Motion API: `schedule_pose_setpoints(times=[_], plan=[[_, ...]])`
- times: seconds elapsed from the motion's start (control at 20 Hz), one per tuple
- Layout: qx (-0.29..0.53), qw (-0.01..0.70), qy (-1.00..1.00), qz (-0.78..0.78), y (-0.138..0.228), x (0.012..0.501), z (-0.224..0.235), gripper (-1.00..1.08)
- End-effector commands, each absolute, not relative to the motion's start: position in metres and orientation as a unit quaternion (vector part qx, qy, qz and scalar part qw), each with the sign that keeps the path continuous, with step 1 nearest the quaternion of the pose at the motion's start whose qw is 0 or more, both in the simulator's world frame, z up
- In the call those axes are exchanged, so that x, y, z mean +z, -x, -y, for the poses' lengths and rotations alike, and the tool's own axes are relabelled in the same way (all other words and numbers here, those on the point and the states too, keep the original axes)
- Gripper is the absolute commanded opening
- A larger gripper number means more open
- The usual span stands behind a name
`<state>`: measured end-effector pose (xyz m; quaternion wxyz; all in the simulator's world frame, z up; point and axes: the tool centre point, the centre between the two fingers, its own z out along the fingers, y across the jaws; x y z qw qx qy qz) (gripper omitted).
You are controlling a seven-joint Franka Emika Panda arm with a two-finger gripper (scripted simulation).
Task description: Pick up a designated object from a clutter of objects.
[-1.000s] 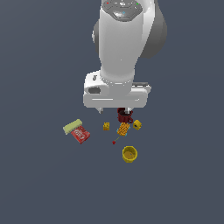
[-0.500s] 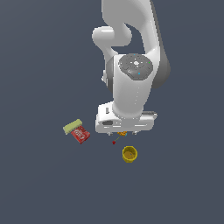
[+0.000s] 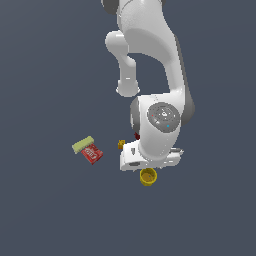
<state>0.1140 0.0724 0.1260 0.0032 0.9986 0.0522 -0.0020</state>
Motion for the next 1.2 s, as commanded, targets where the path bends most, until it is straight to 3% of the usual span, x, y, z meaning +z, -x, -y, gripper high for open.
schedule_pose_setpoints(times=[0.0,1.15], plan=[[-0.001,0.002,-0.998,-0.055,-0.118,0.113,-0.077,1.0],[0.0,0.0,-0.998,-0.059,-0.12,0.048,-0.084,1.0]])
